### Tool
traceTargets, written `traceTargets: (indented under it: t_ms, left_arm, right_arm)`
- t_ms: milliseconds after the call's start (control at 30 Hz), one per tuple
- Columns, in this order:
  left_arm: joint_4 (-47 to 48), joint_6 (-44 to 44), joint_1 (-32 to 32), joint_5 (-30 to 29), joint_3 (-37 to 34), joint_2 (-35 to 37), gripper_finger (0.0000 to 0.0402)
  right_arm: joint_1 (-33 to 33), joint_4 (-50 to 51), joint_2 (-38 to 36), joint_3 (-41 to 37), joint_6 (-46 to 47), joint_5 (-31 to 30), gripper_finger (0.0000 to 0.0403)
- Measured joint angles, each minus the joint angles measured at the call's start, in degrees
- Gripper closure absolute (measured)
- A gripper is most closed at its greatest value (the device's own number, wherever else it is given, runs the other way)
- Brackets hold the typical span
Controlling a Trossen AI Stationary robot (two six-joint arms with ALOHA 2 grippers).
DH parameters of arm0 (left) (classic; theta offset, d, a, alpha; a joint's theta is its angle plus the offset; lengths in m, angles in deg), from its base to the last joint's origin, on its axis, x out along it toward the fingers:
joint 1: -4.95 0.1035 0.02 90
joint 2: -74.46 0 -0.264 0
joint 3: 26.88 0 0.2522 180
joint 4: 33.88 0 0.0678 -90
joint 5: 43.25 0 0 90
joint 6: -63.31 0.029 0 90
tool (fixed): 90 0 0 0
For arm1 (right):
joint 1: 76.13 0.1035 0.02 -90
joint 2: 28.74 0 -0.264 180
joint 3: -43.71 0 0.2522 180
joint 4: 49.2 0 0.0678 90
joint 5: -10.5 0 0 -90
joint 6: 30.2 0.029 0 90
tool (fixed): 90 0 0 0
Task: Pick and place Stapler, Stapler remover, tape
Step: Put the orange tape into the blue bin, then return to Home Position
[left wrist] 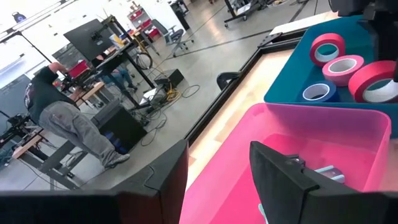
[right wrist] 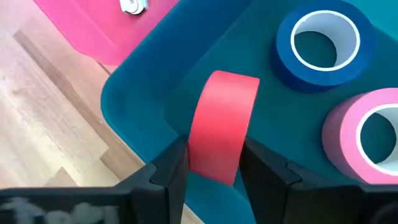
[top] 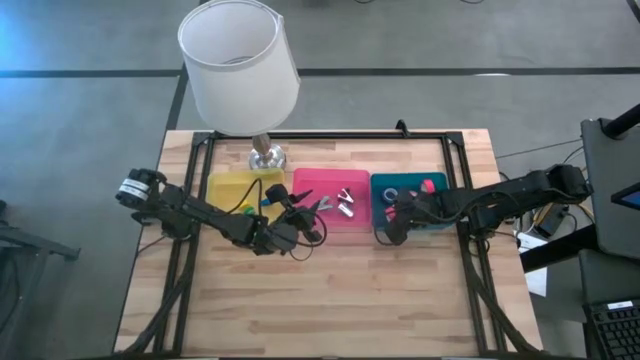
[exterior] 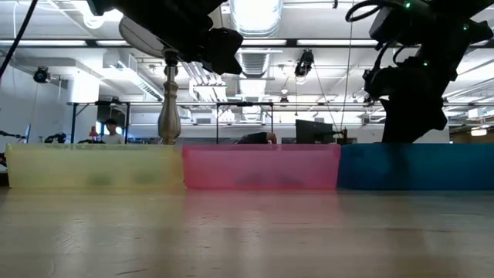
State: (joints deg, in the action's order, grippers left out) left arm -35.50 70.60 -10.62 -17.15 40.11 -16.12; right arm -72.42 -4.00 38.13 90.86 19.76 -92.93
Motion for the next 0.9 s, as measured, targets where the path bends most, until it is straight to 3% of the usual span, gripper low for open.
traceTargets:
  t_ms: [500, 900]
  left_arm:
    - [0.0, 2.1, 0.2, 0.0, 0.0, 0.0, 0.0227]
    - [0.1, -0.4, -2.1, -0.3, 0.0, 0.1, 0.0227]
  right_arm:
    - [0.0, 0.1, -0.2, 0.6, -4.7, -0.2, 0.021]
    - [0.0, -0.3, -0.5, 10.7, -28.7, -0.1, 0.022]
